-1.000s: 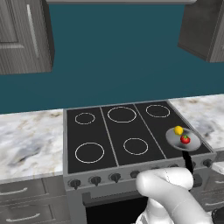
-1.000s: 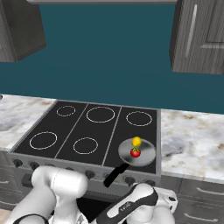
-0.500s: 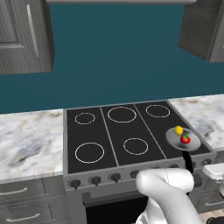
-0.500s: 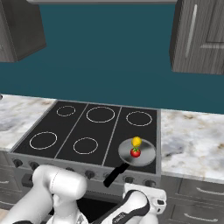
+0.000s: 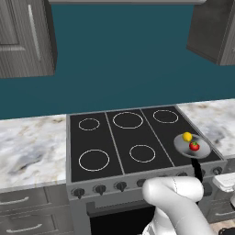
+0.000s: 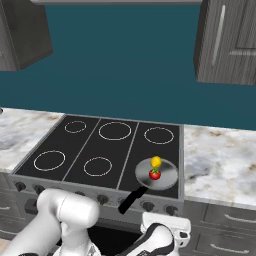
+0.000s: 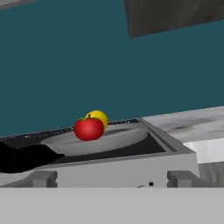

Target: Put the lemon and tomato in the pan. Then turn on the front right burner and set the heat to medium.

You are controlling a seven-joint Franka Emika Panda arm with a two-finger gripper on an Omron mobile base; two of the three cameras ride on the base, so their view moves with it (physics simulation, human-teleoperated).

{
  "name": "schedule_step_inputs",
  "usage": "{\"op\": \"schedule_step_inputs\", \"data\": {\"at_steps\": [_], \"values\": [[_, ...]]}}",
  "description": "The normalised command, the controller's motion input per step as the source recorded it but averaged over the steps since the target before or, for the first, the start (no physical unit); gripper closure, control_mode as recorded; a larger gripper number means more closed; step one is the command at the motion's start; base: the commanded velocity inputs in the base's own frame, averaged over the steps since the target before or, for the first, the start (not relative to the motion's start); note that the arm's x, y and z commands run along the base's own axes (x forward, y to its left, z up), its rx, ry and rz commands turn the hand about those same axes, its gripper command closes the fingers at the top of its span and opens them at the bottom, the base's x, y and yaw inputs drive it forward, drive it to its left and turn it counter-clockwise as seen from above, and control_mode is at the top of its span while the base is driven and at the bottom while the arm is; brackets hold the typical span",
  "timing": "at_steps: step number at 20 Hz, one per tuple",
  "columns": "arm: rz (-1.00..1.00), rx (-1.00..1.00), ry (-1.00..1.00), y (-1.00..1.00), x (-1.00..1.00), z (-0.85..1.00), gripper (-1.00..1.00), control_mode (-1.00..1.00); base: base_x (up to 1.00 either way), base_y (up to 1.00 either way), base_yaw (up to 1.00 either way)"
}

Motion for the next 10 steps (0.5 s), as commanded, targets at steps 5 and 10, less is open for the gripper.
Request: {"op": "schedule_step_inputs", "data": {"at_steps": [5, 10], "values": [[0.0, -0.05, 0.0, -0.08, 0.0, -0.13, -1.0, -1.0, 0.0, 0.0, 0.0], [-0.02, -0.09, 0.0, -0.07, 0.02, -0.15, -1.0, -1.0, 0.0, 0.0, 0.0]]}}
